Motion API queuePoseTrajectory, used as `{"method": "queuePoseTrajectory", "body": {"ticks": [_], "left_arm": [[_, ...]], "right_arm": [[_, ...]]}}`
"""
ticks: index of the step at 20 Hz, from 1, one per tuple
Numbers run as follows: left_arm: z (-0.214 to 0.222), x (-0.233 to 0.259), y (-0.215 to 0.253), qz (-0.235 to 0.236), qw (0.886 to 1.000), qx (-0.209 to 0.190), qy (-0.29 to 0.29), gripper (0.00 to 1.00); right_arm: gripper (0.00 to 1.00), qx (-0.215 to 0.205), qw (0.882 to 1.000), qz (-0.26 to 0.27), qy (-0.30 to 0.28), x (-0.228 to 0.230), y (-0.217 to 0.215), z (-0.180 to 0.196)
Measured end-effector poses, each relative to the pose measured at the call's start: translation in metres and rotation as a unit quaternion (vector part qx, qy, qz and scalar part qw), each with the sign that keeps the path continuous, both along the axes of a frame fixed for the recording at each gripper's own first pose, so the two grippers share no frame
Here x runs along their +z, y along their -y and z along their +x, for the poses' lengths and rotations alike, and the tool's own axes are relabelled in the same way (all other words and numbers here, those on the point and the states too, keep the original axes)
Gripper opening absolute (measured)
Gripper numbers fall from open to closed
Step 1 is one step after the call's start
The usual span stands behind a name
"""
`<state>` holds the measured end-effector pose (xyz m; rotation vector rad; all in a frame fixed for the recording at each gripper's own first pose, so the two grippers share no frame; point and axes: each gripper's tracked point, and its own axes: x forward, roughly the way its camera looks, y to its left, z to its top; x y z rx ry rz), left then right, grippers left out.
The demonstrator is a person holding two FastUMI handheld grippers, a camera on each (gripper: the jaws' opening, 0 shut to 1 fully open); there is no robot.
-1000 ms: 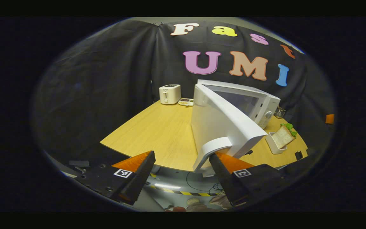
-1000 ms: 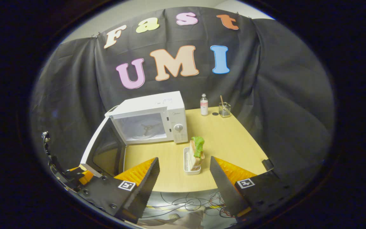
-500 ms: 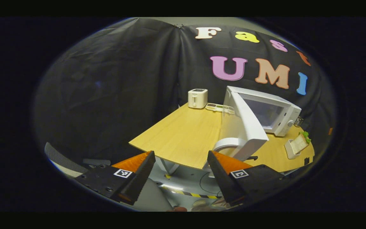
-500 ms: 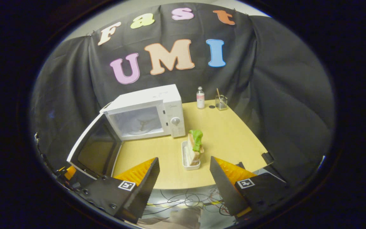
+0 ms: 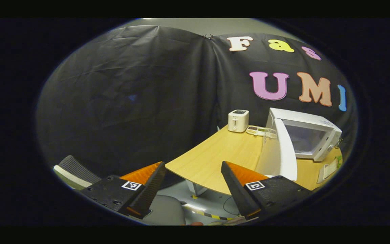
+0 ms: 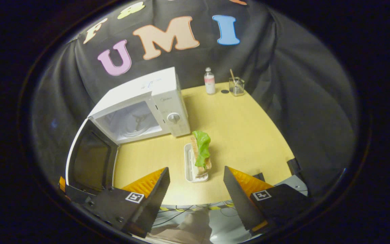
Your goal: Open the microwave oven with the left hand, put the food in, and close the microwave oven.
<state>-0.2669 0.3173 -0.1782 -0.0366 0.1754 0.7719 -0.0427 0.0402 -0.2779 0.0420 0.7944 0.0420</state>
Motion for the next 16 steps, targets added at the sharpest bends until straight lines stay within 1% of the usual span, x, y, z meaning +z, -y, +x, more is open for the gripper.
{"method": "queuePoseTrajectory", "body": {"ticks": [1, 2, 4, 5, 6, 7, 8, 11, 12, 15, 16], "left_arm": [[0.002, 0.005, 0.0, -0.002, 1.0, 0.008, 0.008, 0.96], [0.006, 0.006, 0.002, -0.008, 1.0, 0.016, 0.014, 0.92], [0.01, 0.007, 0.006, -0.019, 0.999, 0.035, 0.022, 0.92], [0.012, 0.008, 0.008, -0.022, 0.998, 0.044, 0.028, 0.96], [0.012, 0.009, 0.011, -0.025, 0.998, 0.051, 0.033, 0.92], [0.014, 0.01, 0.012, -0.026, 0.997, 0.06, 0.035, 0.92], [0.014, 0.009, 0.012, -0.026, 0.997, 0.07, 0.036, 0.95], [0.016, 0.014, 0.013, -0.025, 0.995, 0.092, 0.037, 0.95], [0.017, 0.015, 0.011, -0.024, 0.994, 0.099, 0.037, 0.95], [0.021, 0.018, 0.01, -0.016, 0.993, 0.113, 0.034, 0.95], [0.023, 0.02, 0.01, -0.016, 0.993, 0.114, 0.034, 0.92]], "right_arm": [[1.0, 0.002, 1.0, 0.003, -0.02, -0.009, 0.002, 0.01], [0.93, 0.001, 1.0, 0.005, -0.029, -0.014, 0.004, 0.022], [0.93, 0.008, 0.998, 0.011, -0.054, -0.028, 0.003, 0.041], [0.93, 0.014, 0.998, 0.013, -0.067, -0.035, 0.001, 0.049], [0.91, 0.023, 0.996, 0.014, -0.081, -0.044, -0.001, 0.057], [0.9, 0.032, 0.995, 0.011, -0.096, -0.053, -0.002, 0.064], [0.9, 0.04, 0.993, 0.004, -0.112, -0.061, -0.001, 0.067], [0.9, 0.058, 0.987, -0.008, -0.153, -0.085, 0.0, 0.076], [0.99, 0.059, 0.985, -0.008, -0.161, -0.091, 0.0, 0.078], [0.99, 0.059, 0.981, -0.011, -0.186, -0.111, 0.005, 0.079], [0.99, 0.061, 0.979, -0.013, -0.193, -0.113, 0.006, 0.079]]}}
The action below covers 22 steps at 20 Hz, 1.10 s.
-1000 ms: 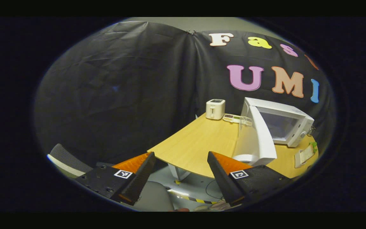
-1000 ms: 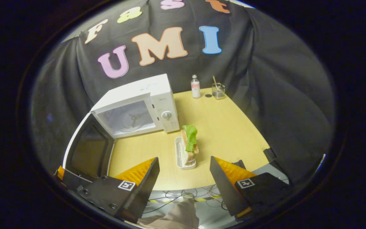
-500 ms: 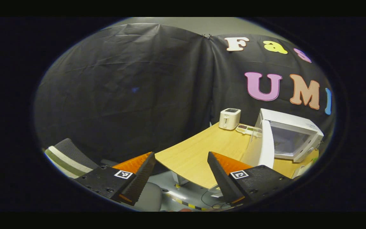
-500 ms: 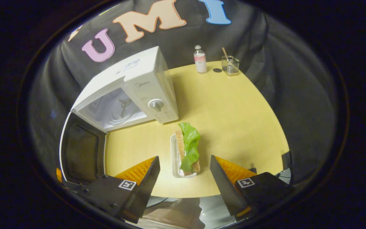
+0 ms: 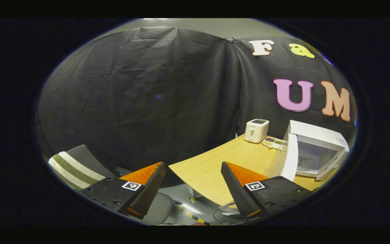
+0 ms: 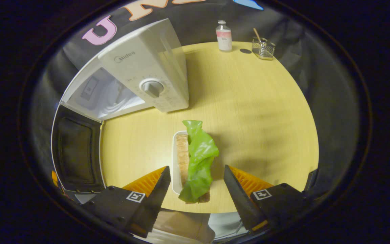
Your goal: Open the microwave oven with the left hand, put the food in, and close the microwave oven.
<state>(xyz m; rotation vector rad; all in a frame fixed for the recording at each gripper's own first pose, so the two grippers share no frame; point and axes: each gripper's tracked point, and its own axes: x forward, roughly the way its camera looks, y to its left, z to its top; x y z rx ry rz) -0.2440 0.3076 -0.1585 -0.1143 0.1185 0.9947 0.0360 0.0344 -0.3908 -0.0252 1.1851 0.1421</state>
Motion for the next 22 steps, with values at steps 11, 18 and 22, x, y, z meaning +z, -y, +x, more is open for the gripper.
{"method": "queuePoseTrajectory", "body": {"ticks": [11, 18, 22], "left_arm": [[0.017, 0.001, 0.01, -0.011, 1.0, -0.013, 0.001, 0.95], [0.025, -0.008, -0.008, -0.023, 0.999, -0.034, -0.006, 0.92], [0.041, 0.004, -0.019, -0.01, 0.998, -0.061, -0.015, 0.95]], "right_arm": [[0.37, 0.013, 1.0, -0.002, -0.027, -0.011, -0.007, 0.003], [0.36, -0.026, 1.0, 0.015, 0.003, 0.018, -0.016, -0.002], [0.29, -0.07, 0.997, 0.021, 0.026, 0.037, -0.028, -0.012]]}}
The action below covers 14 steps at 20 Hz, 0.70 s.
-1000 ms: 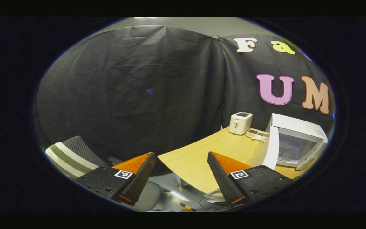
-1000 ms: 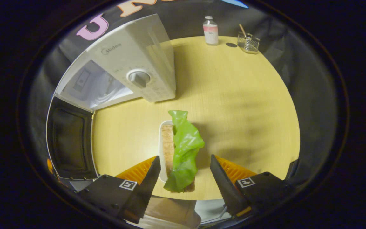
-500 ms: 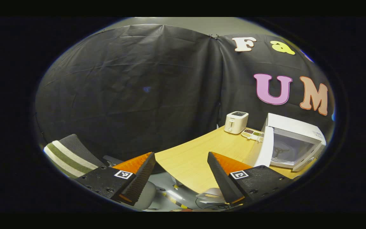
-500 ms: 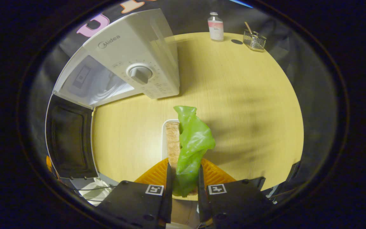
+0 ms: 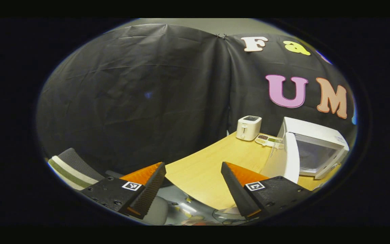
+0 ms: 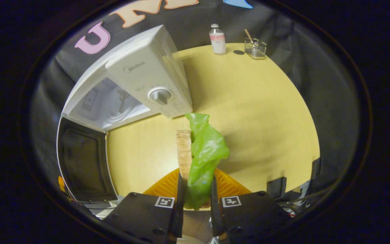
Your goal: Open the microwave oven with the left hand, put the food in, and close the microwave oven.
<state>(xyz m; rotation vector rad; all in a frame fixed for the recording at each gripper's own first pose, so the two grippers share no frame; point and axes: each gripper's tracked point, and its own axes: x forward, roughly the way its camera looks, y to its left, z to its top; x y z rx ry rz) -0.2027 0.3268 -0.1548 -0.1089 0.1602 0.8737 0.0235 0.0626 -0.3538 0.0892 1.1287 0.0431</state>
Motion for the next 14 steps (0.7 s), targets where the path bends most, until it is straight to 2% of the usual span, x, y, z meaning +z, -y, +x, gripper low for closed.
{"method": "queuePoseTrajectory", "body": {"ticks": [1, 4, 5, 6, 9, 14], "left_arm": [[0.005, 0.002, -0.002, -0.003, 1.0, -0.01, 0.002, 0.95], [0.016, 0.002, -0.009, -0.012, 0.999, -0.046, 0.008, 0.95], [0.02, 0.0, -0.009, -0.015, 0.998, -0.06, 0.007, 0.95], [0.021, -0.002, -0.009, -0.017, 0.997, -0.073, 0.007, 0.95], [0.028, -0.008, -0.01, -0.023, 0.994, -0.111, 0.003, 0.95], [0.028, -0.013, -0.023, -0.026, 0.99, -0.141, 0.0, 0.95]], "right_arm": [[0.36, -0.013, 1.0, 0.004, 0.005, 0.004, -0.004, -0.004], [0.36, -0.038, 0.999, 0.019, 0.026, 0.019, -0.022, -0.02], [0.29, -0.044, 0.998, 0.028, 0.033, 0.024, -0.03, -0.026], [0.36, -0.049, 0.997, 0.041, 0.039, 0.028, -0.039, -0.031], [0.36, -0.057, 0.992, 0.099, 0.055, 0.036, -0.076, -0.045], [0.36, -0.077, 0.972, 0.21, 0.078, 0.038, -0.144, -0.057]]}}
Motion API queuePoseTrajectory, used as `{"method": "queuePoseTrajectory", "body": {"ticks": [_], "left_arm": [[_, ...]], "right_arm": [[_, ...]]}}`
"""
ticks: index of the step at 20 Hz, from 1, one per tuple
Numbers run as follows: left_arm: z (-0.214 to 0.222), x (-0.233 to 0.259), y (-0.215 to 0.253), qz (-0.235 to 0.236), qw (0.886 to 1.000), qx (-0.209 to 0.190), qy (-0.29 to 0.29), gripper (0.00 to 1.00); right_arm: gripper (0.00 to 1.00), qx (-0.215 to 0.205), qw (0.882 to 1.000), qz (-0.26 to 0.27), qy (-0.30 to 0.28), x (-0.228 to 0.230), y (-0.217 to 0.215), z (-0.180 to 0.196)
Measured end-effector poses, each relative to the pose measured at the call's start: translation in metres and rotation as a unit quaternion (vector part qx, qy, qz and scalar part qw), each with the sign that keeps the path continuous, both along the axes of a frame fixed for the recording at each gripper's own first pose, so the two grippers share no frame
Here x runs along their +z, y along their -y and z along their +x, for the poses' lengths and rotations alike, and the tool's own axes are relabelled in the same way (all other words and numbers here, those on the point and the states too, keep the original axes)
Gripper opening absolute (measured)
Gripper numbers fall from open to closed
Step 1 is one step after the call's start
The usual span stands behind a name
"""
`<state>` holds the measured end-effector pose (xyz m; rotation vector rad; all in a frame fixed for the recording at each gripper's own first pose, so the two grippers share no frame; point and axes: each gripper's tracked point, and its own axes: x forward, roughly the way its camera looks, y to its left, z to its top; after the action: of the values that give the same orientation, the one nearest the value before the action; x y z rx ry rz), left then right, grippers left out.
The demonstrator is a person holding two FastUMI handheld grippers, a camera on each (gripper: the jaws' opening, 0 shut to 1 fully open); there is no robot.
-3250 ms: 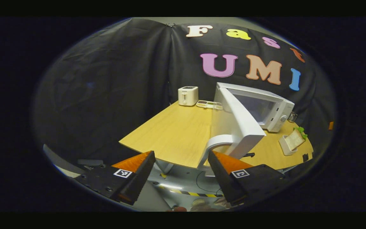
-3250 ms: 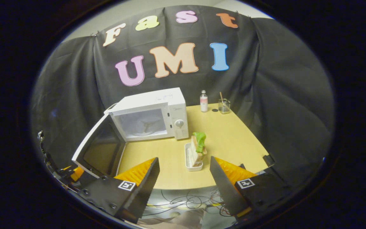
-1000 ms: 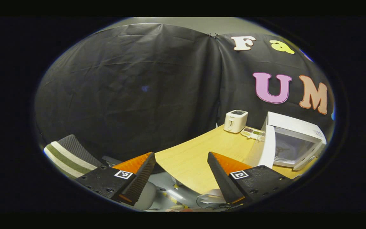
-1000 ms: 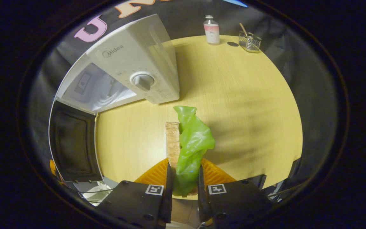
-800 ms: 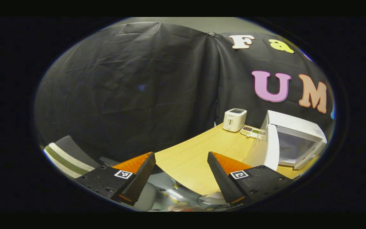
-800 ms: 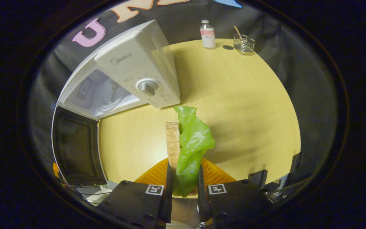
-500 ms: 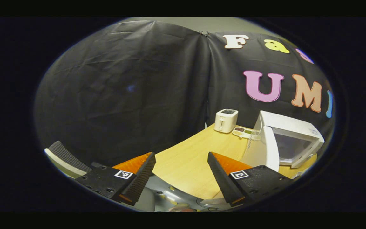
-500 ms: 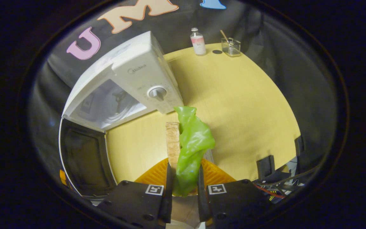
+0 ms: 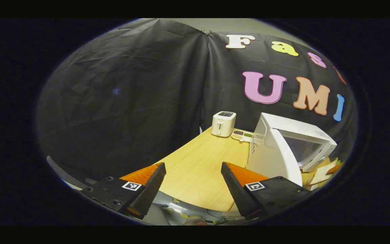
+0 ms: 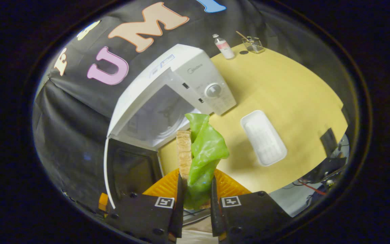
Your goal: Open the microwave oven with the left hand, put the food in, and close the microwave oven.
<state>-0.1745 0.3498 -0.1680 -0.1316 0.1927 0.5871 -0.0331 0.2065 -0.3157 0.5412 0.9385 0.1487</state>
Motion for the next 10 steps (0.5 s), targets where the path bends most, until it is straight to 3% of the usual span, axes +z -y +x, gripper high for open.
{"method": "queuePoseTrajectory", "body": {"ticks": [3, 4, 5, 8, 9, 10], "left_arm": [[0.0, 0.001, -0.007, 0.0, 1.0, -0.014, 0.005, 0.95], [0.001, 0.003, -0.011, 0.003, 1.0, -0.017, 0.007, 0.92], [0.002, 0.003, -0.014, 0.006, 1.0, -0.02, 0.008, 0.95], [0.002, 0.007, -0.02, 0.016, 0.999, -0.032, 0.011, 0.95], [0.002, 0.007, -0.021, 0.018, 0.999, -0.037, 0.012, 0.95], [0.005, 0.008, -0.023, 0.021, 0.999, -0.041, 0.012, 0.95]], "right_arm": [[0.36, 0.007, 0.998, 0.054, 0.012, -0.003, -0.042, -0.003], [0.29, 0.007, 0.997, 0.071, 0.016, -0.004, -0.057, -0.004], [0.36, 0.005, 0.996, 0.087, 0.024, -0.004, -0.069, -0.003], [0.31, -0.003, 0.992, 0.12, 0.048, -0.011, -0.106, 0.004], [0.39, -0.006, 0.989, 0.134, 0.056, -0.011, -0.118, 0.006], [0.32, -0.008, 0.987, 0.148, 0.063, -0.011, -0.129, 0.012]]}}
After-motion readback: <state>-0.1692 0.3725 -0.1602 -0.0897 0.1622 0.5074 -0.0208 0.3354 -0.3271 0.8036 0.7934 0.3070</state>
